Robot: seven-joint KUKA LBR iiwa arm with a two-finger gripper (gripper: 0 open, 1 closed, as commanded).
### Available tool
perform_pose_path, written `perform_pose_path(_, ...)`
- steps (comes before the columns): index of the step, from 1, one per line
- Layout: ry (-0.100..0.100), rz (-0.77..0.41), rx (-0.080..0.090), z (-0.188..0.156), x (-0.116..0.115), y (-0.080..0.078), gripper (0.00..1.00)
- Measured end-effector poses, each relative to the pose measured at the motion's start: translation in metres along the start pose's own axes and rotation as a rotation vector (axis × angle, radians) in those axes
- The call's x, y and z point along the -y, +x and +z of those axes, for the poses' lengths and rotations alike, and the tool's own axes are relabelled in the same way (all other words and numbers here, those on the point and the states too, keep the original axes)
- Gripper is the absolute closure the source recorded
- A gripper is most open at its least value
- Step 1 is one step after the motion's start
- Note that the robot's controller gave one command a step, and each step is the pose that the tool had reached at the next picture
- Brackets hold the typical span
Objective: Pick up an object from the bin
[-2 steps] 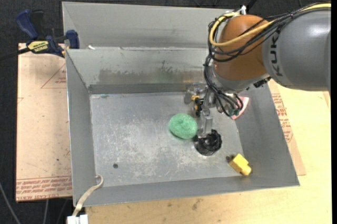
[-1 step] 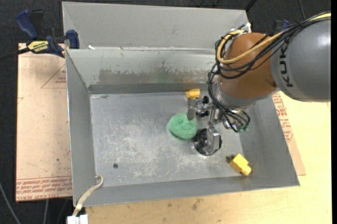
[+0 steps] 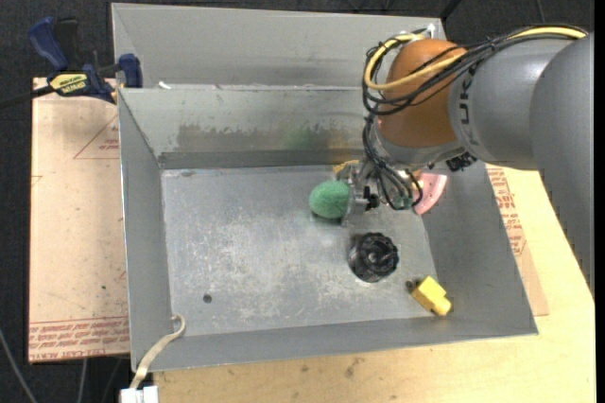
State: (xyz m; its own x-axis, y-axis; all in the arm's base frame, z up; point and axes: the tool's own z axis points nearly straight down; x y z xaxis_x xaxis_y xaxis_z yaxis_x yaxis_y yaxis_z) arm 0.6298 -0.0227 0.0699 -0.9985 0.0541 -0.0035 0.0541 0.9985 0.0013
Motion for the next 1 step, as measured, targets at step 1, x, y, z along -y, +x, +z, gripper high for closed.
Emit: perform_pose_path(1,0.000,0.001,0.000,0.0000,0.0001,0.0000,1.00)
